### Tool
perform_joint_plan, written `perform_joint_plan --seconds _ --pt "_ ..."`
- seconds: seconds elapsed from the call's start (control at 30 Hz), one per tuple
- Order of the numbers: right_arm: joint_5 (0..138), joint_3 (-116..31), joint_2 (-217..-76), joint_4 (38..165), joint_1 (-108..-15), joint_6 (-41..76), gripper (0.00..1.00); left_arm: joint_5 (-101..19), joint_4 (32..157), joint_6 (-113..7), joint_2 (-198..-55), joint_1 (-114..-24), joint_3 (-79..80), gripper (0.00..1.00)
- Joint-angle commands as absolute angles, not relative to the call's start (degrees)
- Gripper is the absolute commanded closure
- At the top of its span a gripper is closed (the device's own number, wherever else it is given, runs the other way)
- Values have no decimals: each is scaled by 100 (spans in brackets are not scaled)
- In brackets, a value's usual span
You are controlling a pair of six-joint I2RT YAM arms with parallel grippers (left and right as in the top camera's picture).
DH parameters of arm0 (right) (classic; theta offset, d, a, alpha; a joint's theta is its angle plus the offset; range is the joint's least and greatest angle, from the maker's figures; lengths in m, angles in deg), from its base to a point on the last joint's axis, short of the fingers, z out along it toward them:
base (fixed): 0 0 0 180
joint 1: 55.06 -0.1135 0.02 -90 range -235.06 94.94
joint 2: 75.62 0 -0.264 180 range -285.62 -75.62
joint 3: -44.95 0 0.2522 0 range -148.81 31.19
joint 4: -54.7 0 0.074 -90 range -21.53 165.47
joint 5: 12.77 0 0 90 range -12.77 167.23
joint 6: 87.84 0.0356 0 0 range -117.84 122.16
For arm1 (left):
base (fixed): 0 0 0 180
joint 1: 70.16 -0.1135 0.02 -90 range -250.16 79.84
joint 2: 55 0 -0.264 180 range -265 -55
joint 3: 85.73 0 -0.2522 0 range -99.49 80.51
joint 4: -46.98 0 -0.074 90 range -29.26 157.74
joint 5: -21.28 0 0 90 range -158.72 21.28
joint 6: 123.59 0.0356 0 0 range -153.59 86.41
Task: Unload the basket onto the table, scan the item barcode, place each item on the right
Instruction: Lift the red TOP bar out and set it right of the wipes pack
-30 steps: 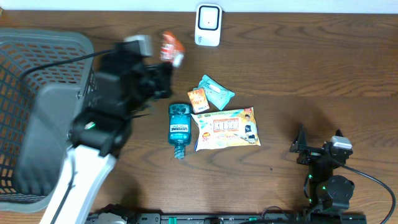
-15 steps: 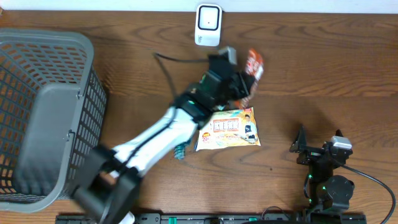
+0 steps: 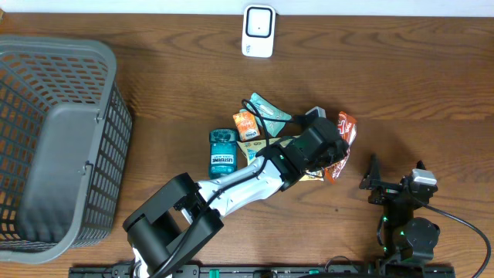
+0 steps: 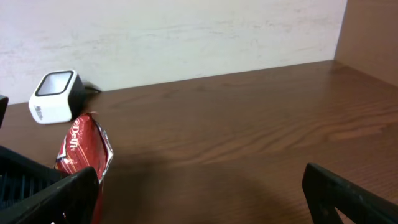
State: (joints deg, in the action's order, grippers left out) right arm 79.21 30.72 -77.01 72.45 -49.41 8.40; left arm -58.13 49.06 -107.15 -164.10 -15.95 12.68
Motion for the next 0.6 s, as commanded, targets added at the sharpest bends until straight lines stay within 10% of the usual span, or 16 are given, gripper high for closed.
perform_joint_plan --seconds 0.0,0.07,0.2,0.3,0.57 --pt "7945 3088 -7677 7252 -4947 766 1 -6364 5166 -10759 -16432 -1610 1233 92" --pt "7947 3088 -7677 7252 -4947 763 1 -6547 5480 -10759 -16432 -1614 1233 90" --pt "7945 3088 -7677 7252 -4947 766 1 -6563 5531 -10759 -16432 -1614 1233 31" --pt "7945 3088 -7677 7252 -4947 763 1 -6681 5500 -10759 -16430 -1614 1230 7" --pt "7945 3088 -7677 7252 -4947 766 1 -6838 4947 -10182 -16390 -1805 1228 1"
